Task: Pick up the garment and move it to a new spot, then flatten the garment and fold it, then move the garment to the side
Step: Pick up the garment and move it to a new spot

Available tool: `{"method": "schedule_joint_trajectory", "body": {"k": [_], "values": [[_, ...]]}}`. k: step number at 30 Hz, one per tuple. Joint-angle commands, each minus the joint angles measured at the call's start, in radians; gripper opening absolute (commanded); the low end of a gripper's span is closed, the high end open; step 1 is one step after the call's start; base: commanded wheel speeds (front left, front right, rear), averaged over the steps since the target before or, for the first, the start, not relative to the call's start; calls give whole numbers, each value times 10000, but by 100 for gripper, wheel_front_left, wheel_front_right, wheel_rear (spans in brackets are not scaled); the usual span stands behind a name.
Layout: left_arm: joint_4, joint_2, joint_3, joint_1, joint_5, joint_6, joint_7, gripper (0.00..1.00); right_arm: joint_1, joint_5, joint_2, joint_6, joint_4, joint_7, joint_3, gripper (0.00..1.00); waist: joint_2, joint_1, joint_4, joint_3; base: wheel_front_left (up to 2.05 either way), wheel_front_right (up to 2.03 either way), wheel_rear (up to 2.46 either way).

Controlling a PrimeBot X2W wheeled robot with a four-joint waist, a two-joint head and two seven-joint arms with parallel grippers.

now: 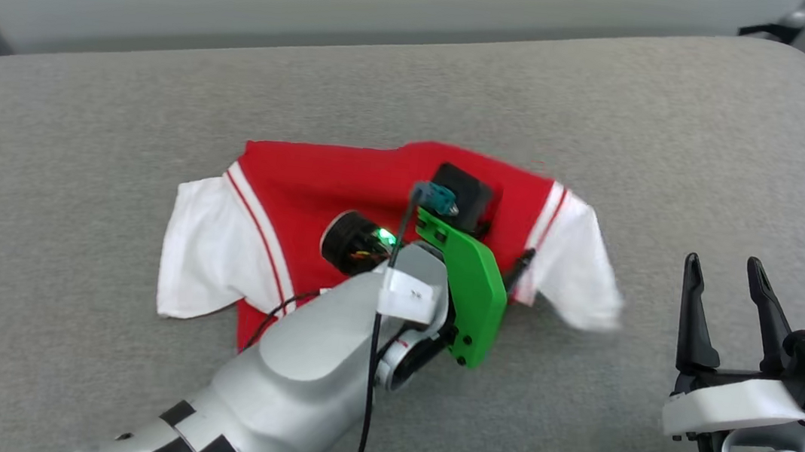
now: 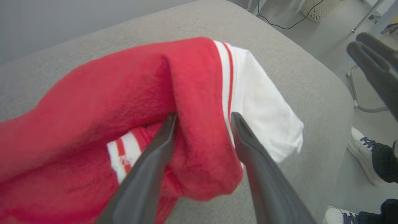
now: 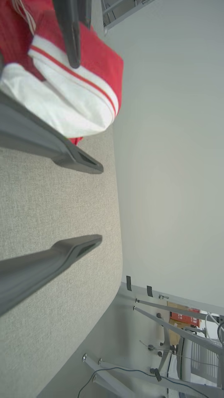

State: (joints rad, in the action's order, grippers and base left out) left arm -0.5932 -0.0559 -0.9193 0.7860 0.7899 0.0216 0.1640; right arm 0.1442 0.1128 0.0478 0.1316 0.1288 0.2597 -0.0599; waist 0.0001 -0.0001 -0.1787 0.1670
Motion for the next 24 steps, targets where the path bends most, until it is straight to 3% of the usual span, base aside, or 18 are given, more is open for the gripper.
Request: {"method": "schedule_joint_trajectory", "body": {"k": [1,6,13,19,24], "values": [[-44,51,-215,227,138,13,-192,100,80,100,24,-9,-12,21,-4,100,-1,1,-482,217,0,0,0],[-455,54,-709,518,342,74,-905,100,56,88,24,-9,-35,21,-73,100,-1,1,-150,287,0,0,0],[-1147,-16,-378,708,448,23,-2505,100,-85,-313,24,-9,-59,21,-217,100,-1,1,928,-173,0,0,0],[-1228,-942,365,346,583,-16,-3837,100,-366,-643,24,-9,-116,21,-380,100,-1,1,1839,-709,0,0,0],[-551,-2171,1099,-480,412,197,-4216,100,-664,-831,24,-9,-177,21,-506,100,-1,1,2405,-1043,0,0,0]]}}
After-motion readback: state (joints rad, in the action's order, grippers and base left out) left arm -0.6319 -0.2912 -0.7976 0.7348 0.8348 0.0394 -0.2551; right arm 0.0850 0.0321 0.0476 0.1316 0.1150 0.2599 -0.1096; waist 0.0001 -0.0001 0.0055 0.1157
